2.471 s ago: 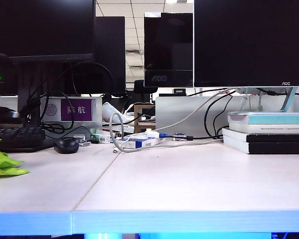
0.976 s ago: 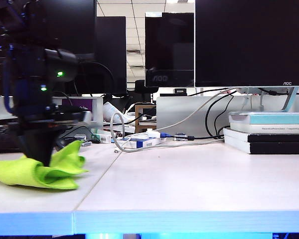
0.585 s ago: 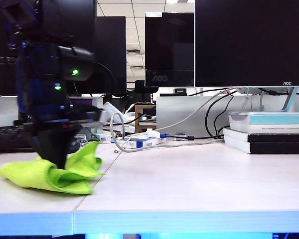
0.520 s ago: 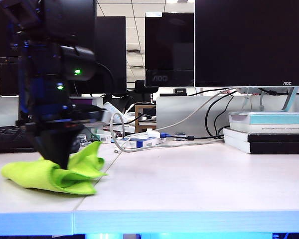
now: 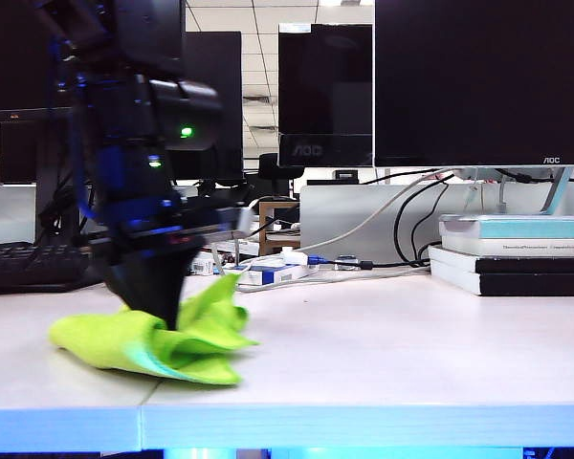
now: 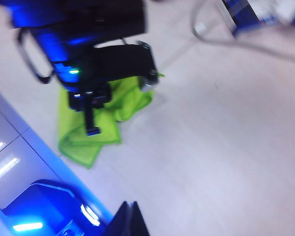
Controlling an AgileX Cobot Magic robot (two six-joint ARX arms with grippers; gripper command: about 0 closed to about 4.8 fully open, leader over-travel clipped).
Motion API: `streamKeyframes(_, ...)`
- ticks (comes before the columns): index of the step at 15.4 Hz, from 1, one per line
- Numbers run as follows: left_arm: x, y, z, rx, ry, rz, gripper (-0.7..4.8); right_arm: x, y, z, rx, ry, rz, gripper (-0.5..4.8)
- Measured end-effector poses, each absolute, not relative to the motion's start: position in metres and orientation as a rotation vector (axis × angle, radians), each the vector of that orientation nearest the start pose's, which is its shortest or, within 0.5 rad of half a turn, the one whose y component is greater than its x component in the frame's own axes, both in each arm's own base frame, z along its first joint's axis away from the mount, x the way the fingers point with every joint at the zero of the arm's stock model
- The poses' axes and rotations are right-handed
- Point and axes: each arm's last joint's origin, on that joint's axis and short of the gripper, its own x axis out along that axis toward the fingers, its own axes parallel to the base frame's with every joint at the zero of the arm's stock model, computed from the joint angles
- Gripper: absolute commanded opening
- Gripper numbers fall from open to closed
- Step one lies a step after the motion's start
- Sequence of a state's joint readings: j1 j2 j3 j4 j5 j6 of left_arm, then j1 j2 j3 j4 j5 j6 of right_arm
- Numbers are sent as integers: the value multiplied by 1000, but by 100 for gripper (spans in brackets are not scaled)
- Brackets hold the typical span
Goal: Wipe the table from left to right using the rag.
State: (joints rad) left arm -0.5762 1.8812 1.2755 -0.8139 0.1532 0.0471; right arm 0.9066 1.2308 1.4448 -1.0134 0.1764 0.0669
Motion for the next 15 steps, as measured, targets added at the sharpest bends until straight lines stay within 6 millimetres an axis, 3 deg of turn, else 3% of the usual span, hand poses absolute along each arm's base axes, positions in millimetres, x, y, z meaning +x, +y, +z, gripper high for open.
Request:
streamKeyframes(7,279,-219,169,348,1375,-641,-5,138,164,391,-360,787,564,-6)
streamKeyframes(15,290,-263,171,329,1390,-742,-5,128,150,395,-363,823,536,-6)
